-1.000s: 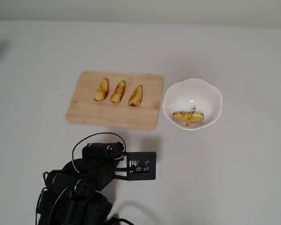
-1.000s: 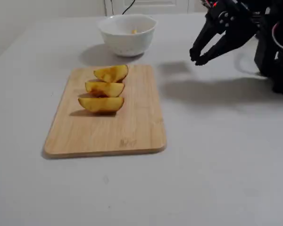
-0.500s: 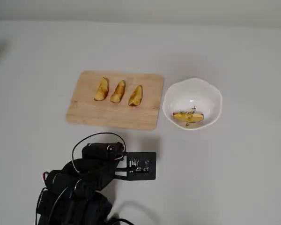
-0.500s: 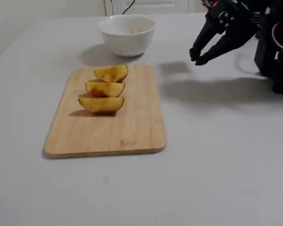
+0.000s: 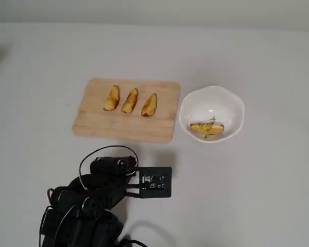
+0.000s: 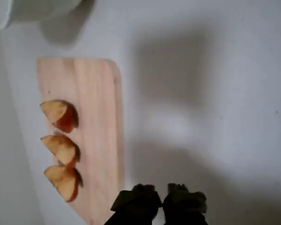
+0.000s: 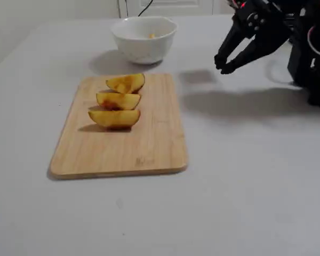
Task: Pick up the leftmost apple slice from the cutting board and place it into the bowl
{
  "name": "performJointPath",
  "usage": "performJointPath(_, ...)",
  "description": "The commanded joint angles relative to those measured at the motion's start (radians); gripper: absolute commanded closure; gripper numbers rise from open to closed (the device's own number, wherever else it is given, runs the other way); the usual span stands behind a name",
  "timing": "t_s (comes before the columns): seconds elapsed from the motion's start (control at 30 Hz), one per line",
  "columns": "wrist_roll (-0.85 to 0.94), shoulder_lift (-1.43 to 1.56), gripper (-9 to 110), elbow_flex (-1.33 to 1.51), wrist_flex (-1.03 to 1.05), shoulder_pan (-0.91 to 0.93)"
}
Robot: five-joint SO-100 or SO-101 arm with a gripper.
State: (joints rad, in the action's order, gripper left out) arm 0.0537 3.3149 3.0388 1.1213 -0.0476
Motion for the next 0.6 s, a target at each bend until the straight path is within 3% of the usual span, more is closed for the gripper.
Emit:
performJointPath(0.0,-0.005,0.009,98,0.000,-0.021,0.011)
performJointPath(0.57,-0.052,0.009,98,0.000,-0.021,0.054)
